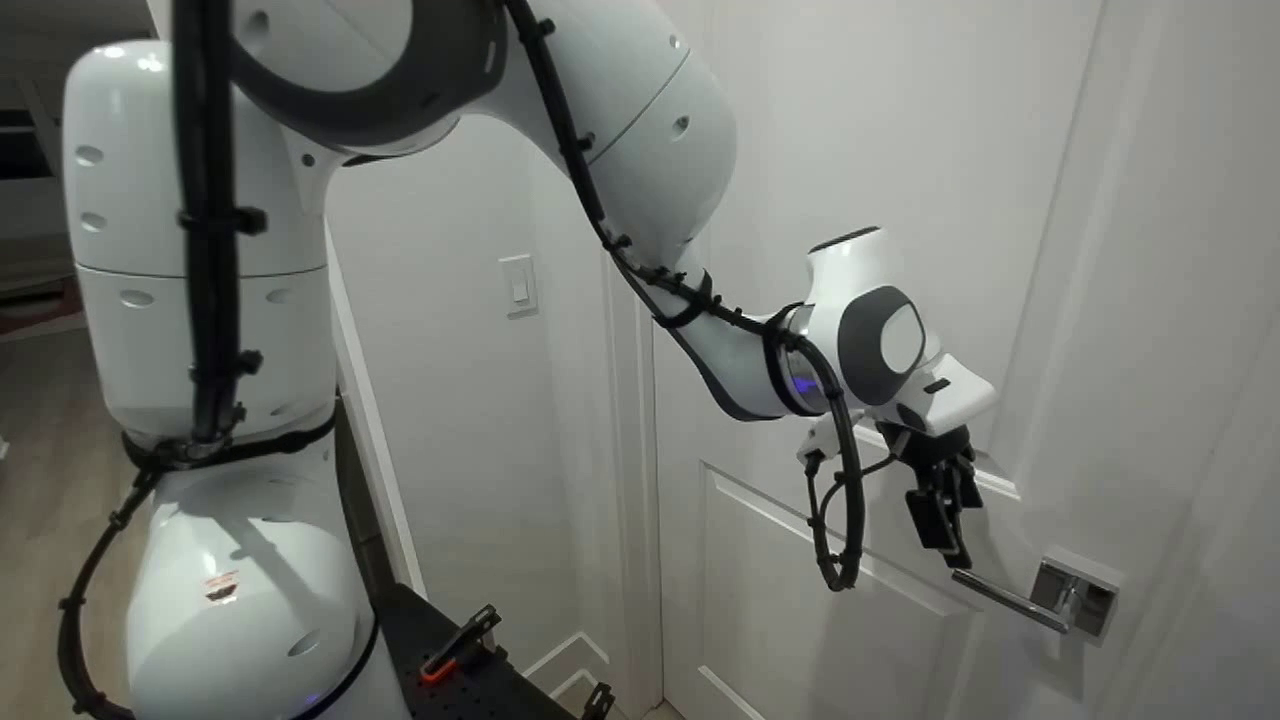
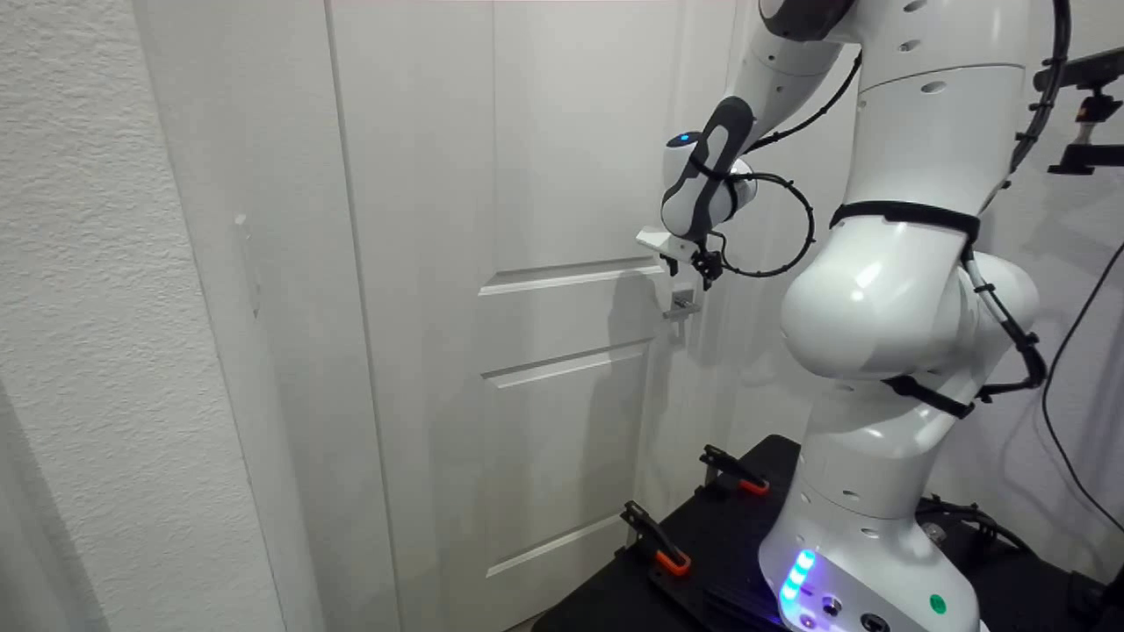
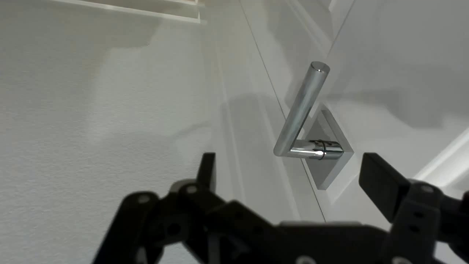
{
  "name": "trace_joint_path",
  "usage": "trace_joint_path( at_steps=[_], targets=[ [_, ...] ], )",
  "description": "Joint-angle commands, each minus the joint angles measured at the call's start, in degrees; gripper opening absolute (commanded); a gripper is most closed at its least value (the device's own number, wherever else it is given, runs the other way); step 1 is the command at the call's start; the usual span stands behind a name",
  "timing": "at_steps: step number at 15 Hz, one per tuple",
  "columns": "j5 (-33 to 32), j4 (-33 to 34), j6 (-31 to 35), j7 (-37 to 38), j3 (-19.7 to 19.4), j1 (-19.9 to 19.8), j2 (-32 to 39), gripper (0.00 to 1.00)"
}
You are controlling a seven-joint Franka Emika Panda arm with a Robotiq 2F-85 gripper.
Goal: Open the door
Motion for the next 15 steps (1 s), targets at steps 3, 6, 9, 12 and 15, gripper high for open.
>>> trace_joint_path(
  at_steps=[3,6,9,12,15],
  targets=[
    [6.21,3.45,4.68,0.12,-5.15,4.28,6.58,1.0],
    [10.59,4.37,6.1,-1.26,-6.75,5.84,9.44,1.0],
    [14.54,5.56,7.51,-2.14,-7.87,7.15,12.44,1.0],
    [18.3,6.91,8.59,-3.89,-8.57,7.81,15.27,1.0],
    [22.33,8.36,9.24,-6.98,-8.66,7.68,17.99,1.0]
  ],
)
